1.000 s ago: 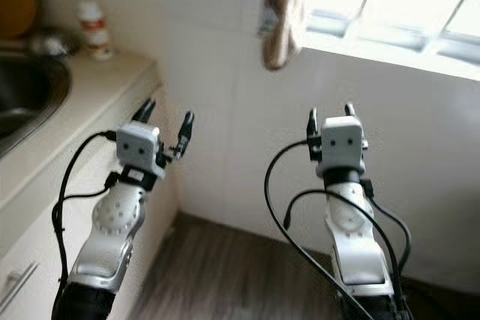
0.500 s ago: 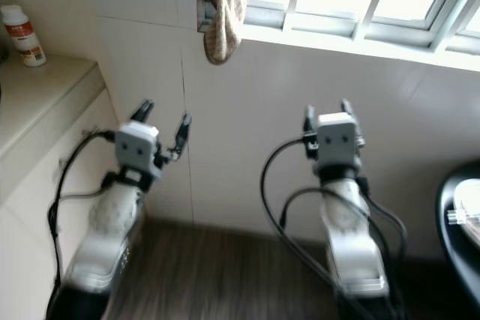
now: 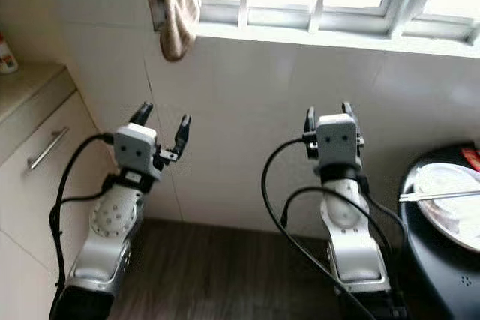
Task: Kitchen organization
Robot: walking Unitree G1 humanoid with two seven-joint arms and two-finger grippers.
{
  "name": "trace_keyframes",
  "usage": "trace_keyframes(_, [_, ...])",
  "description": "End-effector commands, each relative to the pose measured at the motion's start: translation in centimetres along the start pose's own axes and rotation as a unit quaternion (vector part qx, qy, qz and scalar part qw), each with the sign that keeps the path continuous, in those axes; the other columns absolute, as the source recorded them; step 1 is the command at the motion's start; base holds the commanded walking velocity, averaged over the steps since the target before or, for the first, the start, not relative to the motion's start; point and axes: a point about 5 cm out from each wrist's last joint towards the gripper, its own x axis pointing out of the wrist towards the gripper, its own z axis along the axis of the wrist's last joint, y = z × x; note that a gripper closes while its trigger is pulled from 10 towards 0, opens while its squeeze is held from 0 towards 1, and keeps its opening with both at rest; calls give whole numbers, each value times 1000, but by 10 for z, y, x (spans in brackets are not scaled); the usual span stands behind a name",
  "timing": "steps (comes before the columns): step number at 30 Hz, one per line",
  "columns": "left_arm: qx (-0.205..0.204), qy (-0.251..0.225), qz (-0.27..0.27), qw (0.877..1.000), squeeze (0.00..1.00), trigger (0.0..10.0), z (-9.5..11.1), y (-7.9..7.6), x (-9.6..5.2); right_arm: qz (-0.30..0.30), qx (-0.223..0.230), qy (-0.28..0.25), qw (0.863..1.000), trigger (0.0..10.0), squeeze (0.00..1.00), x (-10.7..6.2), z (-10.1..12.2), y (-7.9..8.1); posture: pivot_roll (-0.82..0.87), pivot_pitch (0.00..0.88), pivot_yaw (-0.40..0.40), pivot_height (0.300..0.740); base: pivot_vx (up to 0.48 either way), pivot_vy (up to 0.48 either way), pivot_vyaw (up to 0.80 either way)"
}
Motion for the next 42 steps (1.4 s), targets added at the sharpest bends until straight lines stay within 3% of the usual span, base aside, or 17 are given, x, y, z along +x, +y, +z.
trace_keyframes(1, [-6, -4, -8, 1000, 0, 10000, 2, -3, 2, -11, -10, 0, 1000, 10000, 0, 1, 1, -4, -45, 0, -71, 740, 0, 0, -800])
trace_keyframes(25, [2, -11, -16, 1000, 0, 10000, 3, -6, 2, -64, -26, 31, 997, 10000, 0, 4, -8, -19, -51, 0, -72, 740, 0, 0, -800])
trace_keyframes(42, [6, -7, -21, 1000, 0, 10000, 2, -7, 1, -76, -23, 44, 996, 10000, 0, 4, -11, -21, -53, 0, -72, 740, 0, 0, -800])
